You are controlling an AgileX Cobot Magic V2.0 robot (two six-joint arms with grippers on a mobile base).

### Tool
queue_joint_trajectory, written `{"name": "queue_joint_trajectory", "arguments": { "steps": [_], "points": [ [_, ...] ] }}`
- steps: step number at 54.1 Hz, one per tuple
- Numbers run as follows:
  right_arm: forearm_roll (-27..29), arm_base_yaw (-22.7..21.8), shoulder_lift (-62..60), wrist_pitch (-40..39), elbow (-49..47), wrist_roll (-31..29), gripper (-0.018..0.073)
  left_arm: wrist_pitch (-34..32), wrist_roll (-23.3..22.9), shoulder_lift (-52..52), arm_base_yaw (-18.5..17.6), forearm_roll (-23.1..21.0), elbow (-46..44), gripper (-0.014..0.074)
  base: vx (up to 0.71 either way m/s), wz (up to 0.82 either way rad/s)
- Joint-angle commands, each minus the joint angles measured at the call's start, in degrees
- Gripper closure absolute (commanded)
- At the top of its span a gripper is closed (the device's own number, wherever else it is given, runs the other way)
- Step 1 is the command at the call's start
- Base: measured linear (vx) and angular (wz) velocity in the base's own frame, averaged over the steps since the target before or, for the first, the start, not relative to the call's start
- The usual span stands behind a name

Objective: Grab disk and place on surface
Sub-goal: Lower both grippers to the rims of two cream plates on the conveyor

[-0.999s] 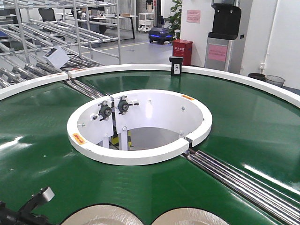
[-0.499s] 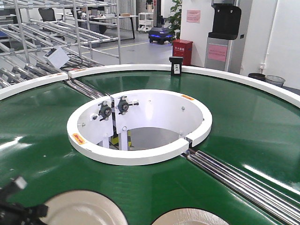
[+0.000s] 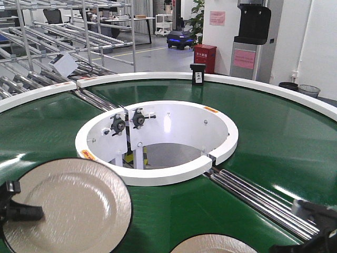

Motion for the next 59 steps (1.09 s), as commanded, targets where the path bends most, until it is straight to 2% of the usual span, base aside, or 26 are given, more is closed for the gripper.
{"name": "queue_joint_trajectory", "arguments": {
  "steps": [1,9,16,31,35,40,41,42,45,50,59],
  "points": [
    [6.94,-0.25,0.78,-0.88,-1.85,-6.56,0.0161,2.40,-0.58,-2.94,0.02,-6.73,-1.56,0.0601,0.00,0.00],
    [9.52,-0.25,1.99,-2.62,-1.85,-8.15,0.0161,4.02,-0.58,-2.86,0.02,-4.84,-1.56,0.0601,0.00,0.00],
    [11.49,-0.25,2.26,-3.22,-1.85,-11.97,0.0159,3.83,-0.58,-2.86,0.02,-4.75,-1.56,0.0601,0.00,0.00],
    [14.80,-0.25,8.19,2.18,-1.85,-18.91,0.0090,3.42,0.38,-2.86,0.02,-4.85,-1.56,0.0601,0.00,0.00],
    [17.58,-0.25,9.69,3.40,-1.85,-22.44,0.0071,3.51,0.38,-2.86,0.02,-4.85,-1.56,0.0601,0.00,0.00],
    [23.86,-0.25,10.89,5.42,-1.85,-30.71,0.0072,3.56,0.38,-2.86,0.02,-4.85,-1.56,0.0601,0.00,0.00],
    [24.94,-0.25,11.03,5.86,-1.85,-32.11,0.0074,3.56,0.38,-2.86,0.02,-4.85,-1.56,0.0601,0.00,0.00],
    [32.70,-0.25,11.54,8.24,-1.85,-39.43,0.0109,3.48,0.38,-2.86,0.02,-4.85,-1.56,0.0601,0.00,0.00],
    [34.74,-0.25,11.67,9.10,-1.85,-40.96,0.0130,3.48,0.38,-2.86,0.02,-4.85,-1.56,0.0601,0.00,0.00],
    [36.63,-0.25,12.04,9.93,-1.85,-42.10,0.0167,3.42,0.38,-2.86,0.02,-4.90,-1.56,0.0601,0.00,0.00],
    [36.37,-0.25,12.12,10.47,-1.85,-42.49,0.0263,2.73,0.38,-2.86,0.02,-4.90,-1.56,0.0601,0.00,0.00]
  ]
}}
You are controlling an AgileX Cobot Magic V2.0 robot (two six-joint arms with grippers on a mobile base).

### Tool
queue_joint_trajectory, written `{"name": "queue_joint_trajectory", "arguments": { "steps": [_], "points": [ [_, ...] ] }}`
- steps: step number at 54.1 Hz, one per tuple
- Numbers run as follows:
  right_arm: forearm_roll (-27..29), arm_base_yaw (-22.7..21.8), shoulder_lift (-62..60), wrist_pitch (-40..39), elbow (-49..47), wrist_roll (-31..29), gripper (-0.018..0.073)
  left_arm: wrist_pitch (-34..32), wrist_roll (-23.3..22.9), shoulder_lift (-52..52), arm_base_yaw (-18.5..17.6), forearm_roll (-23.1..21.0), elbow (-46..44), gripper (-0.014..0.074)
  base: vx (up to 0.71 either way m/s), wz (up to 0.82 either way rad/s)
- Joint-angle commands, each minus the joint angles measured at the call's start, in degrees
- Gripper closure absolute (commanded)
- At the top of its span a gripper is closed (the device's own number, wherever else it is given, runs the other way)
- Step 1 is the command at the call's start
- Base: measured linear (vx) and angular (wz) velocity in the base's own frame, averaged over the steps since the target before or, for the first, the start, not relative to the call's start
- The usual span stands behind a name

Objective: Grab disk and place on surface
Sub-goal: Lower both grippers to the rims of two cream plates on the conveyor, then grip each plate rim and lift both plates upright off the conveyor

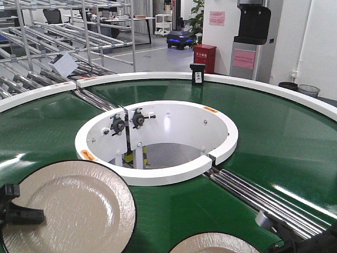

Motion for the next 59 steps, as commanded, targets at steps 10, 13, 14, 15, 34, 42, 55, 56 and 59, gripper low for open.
{"name": "queue_joint_trajectory", "arguments": {
  "steps": [10,13,14,15,34,42,55,56,59],
  "points": [
    [2.83,0.19,-2.10,5.82,-1.77,0.77,0.0537,0.35,0.13,-2.12,0.02,-6.60,-1.80,0.0601,0.00,0.00],
    [2.84,0.19,-2.27,7.44,-2.87,1.42,0.0574,0.17,1.02,-2.12,0.02,-6.60,-1.80,0.0601,0.00,0.00],
    [2.84,0.19,-2.33,8.31,-3.20,1.55,0.0573,0.14,1.29,-2.12,0.02,-6.60,-1.80,0.0601,0.00,0.00],
    [2.84,0.19,-2.58,8.92,-3.79,1.64,0.0573,0.14,1.44,-2.12,0.02,-6.60,-1.80,0.0601,0.00,0.00],
    [-5.84,0.19,-12.97,11.22,-18.82,23.46,0.0567,-4.00,2.23,-2.12,0.02,-6.53,-1.80,0.0601,0.00,0.00],
    [-7.38,0.19,-17.20,12.87,-26.48,32.62,0.0567,-6.41,2.23,-2.12,0.02,-6.49,-1.80,0.0601,0.00,0.00],
    [3.53,0.38,-17.39,11.49,-37.45,42.50,0.0567,-5.21,-3.56,-2.12,-2.57,-7.66,-1.80,0.0598,0.00,0.00],
    [4.97,0.38,-17.03,11.49,-38.05,42.58,0.0567,-5.29,-4.25,-2.12,-3.21,-8.23,-1.80,0.0598,0.00,0.00],
    [8.34,0.38,-16.17,11.55,-39.33,42.58,0.0567,-5.80,-5.29,-2.12,-5.37,-10.65,-1.80,0.0598,0.00,0.00]
  ]
}}
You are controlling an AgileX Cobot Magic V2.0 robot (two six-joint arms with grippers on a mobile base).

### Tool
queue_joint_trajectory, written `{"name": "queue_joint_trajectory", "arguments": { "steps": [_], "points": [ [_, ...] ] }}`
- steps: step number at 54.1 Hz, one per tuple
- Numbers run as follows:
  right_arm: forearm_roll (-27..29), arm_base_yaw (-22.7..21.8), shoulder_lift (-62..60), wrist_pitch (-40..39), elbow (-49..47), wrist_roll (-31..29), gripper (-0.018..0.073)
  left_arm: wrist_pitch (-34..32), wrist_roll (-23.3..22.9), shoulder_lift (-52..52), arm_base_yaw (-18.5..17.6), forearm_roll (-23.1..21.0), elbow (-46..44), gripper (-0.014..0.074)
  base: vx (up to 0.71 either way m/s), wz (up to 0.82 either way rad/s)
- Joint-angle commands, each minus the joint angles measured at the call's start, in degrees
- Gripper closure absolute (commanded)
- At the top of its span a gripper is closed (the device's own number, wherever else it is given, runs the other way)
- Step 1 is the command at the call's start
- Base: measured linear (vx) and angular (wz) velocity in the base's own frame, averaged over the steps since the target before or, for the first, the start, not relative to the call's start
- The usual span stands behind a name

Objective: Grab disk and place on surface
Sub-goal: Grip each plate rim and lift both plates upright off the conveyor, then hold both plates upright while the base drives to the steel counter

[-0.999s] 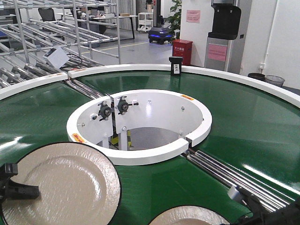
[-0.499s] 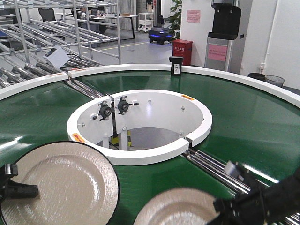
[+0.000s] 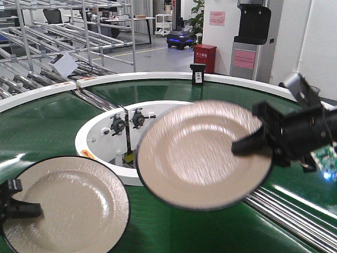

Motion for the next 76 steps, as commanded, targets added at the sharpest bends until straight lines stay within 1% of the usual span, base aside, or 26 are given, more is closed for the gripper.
{"name": "queue_joint_trajectory", "arguments": {
  "steps": [1,5,9,15,19,23,26,29,40,76],
  "points": [
    [11.94,-0.03,-0.84,-2.32,-4.42,1.20,0.0567,0.88,-2.75,-2.12,-3.68,-10.77,-1.80,0.0598,0.00,0.00],
    [15.21,-0.03,-0.05,-1.88,-6.19,1.32,0.0567,0.16,-2.70,-2.12,-7.29,-14.54,-1.80,0.0598,0.00,0.00],
    [16.28,-0.03,0.24,-1.92,-7.97,1.32,0.0567,-1.42,-2.70,-2.12,-11.33,-17.36,-1.80,0.0598,0.00,0.00],
    [15.50,-0.03,0.29,-2.56,-8.72,2.04,0.0567,-5.13,-2.86,-2.12,-17.71,-20.87,-1.80,0.0598,0.00,0.00],
    [13.99,-0.03,0.29,-1.88,-8.66,2.82,0.0567,-7.08,-3.00,-2.12,-21.51,-23.39,-1.80,0.0598,0.00,0.00],
    [12.27,-0.03,0.29,-1.62,-8.66,2.76,0.0567,-9.02,-2.92,-2.12,-24.36,-25.19,-1.80,0.0598,0.00,0.00],
    [12.25,-0.15,0.29,-1.62,-8.66,2.76,0.0567,-10.79,-2.92,-2.12,-25.50,-25.30,-1.80,0.0598,0.00,0.00],
    [12.31,-0.21,0.29,-1.62,-8.66,2.76,0.0567,-11.41,-2.92,-2.12,-25.97,-25.04,-1.80,0.0598,0.00,0.00],
    [12.38,-0.21,0.29,-1.50,-8.66,2.76,0.0567,-12.36,-2.92,-2.12,-25.90,-25.04,-1.80,0.0598,0.00,0.00],
    [12.32,-0.21,0.29,-1.50,-8.66,2.76,0.0567,-12.37,-2.92,-2.07,-25.90,-25.04,-1.80,0.0596,0.00,0.00]
  ]
}}
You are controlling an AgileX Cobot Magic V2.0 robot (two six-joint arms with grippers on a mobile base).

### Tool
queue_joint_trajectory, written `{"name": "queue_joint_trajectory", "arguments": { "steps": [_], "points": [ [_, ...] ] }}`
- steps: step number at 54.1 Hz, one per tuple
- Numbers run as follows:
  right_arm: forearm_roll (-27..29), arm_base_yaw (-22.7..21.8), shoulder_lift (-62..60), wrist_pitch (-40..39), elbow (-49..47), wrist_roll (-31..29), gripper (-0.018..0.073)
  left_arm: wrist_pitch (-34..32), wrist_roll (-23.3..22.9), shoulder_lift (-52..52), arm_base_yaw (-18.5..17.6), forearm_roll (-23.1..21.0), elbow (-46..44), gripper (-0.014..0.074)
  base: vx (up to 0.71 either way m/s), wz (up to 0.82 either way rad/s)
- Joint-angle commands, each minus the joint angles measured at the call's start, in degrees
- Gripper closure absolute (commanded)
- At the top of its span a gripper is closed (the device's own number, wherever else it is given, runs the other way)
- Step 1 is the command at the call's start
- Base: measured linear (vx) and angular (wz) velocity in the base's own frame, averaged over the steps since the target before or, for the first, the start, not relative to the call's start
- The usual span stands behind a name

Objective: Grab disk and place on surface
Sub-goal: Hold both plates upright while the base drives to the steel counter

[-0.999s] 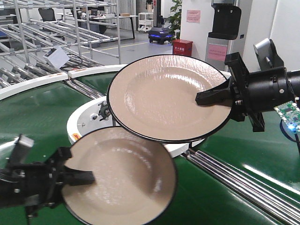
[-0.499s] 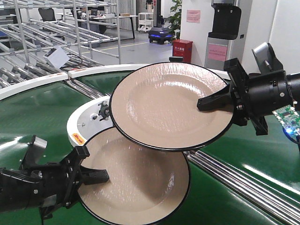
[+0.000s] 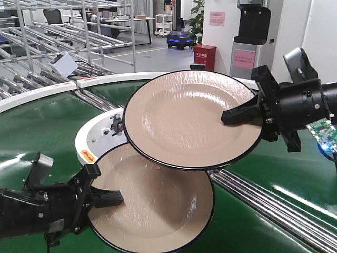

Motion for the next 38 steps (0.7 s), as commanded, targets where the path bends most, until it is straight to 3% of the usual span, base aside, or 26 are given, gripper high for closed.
{"name": "queue_joint_trajectory", "arguments": {
  "steps": [1,38],
  "points": [
    [6.89,-0.22,-2.73,-2.50,-2.22,0.12,0.0567,1.68,-0.67,-2.12,-0.19,-5.41,-2.19,0.0596,0.00,0.01],
    [6.89,-0.22,-2.73,-2.55,-2.22,0.12,0.0567,1.64,-0.67,-2.13,-0.19,-5.41,-2.19,0.0595,-0.12,0.02]
  ]
}}
